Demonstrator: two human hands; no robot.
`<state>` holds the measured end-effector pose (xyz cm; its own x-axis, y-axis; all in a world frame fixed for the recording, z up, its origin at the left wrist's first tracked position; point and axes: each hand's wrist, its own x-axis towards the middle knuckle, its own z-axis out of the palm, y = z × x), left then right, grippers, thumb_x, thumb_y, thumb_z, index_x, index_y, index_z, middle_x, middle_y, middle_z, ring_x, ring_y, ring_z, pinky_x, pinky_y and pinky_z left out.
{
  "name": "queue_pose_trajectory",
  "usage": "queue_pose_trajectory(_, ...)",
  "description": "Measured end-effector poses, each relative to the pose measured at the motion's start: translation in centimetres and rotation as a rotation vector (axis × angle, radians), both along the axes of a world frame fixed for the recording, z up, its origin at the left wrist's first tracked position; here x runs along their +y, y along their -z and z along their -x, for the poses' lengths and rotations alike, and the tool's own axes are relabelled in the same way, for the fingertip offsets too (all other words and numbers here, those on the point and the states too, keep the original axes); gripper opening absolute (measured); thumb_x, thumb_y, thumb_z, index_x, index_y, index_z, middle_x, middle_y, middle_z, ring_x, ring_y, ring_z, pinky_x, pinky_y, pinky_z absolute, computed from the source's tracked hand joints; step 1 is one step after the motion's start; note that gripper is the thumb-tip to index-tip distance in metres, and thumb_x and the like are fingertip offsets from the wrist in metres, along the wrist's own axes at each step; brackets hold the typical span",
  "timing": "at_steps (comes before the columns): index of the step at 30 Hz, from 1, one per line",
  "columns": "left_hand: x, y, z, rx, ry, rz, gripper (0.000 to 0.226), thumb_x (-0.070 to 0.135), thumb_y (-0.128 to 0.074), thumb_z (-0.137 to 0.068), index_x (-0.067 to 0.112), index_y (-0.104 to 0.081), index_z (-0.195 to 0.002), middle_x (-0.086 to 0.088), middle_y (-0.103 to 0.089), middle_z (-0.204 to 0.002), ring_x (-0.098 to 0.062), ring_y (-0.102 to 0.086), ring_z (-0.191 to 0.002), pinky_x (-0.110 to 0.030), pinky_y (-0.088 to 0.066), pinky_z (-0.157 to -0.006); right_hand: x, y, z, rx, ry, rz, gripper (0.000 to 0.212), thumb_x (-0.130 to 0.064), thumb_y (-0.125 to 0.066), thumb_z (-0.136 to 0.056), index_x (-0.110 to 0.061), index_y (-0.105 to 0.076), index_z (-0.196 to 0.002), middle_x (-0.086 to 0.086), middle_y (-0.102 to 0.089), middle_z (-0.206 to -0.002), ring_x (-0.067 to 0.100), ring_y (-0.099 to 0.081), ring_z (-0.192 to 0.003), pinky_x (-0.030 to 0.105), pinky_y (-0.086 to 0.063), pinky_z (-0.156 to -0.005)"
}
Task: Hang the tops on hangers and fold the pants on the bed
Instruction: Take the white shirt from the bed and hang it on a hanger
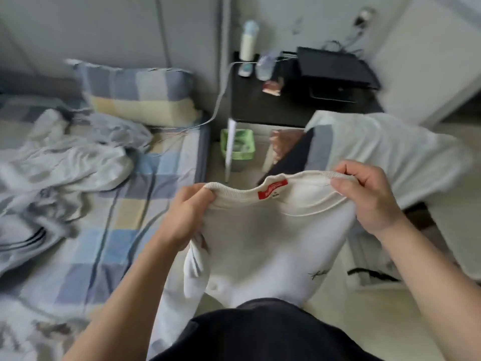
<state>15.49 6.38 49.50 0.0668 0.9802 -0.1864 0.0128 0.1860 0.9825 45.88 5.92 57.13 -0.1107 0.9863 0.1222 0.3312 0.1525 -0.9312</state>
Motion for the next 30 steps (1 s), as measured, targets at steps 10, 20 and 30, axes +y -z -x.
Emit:
queue_pose_trajectory(10,3.8,-2.6,-30.6,-0.002,0.362,-0.038,0.030,0.028,-0.051,-0.075,-0.001,-0.052,-0.067,-0.005,-0.042,-0.065,-0.020,-0.038,-0.065,-0.032,-0.027,-0.056,-5.4,-1.1,-25.8,0.053,0.460,-0.091,0.035,-0.034,-0.062,-0.078,-0.005,-0.046,-0.066,0.006,-0.035,-0.061,0.018,-0.032,-0.058,0.034,-0.022,-0.052)
queue_pose_trajectory(20,11.0,-13.8,-55.7,-0.040,0.472,-0.390,0.040,0.032,-0.047,-0.077,-0.008,-0.048,-0.071,-0.004,-0.040,-0.072,-0.017,-0.037,-0.069,-0.036,-0.030,-0.062,-4.0,-10.1,-42.8,-0.103,0.860,-0.359,0.027,-0.023,-0.057,-0.082,-0.011,-0.042,-0.063,-0.012,-0.032,-0.052,0.004,-0.030,-0.050,0.018,-0.025,-0.044)
queue_pose_trajectory(30,20.4,-30.9,-74.0,-0.076,0.584,-0.770,0.031,0.040,-0.047,-0.078,0.015,-0.049,-0.058,0.008,-0.041,-0.059,-0.013,-0.037,-0.058,-0.032,-0.031,-0.057,3.3,-24.8,-55.6,-0.296,1.096,-0.680,0.034,-0.017,-0.056,-0.080,-0.018,-0.029,-0.059,-0.011,-0.026,-0.052,0.005,-0.025,-0.052,0.019,-0.021,-0.044)
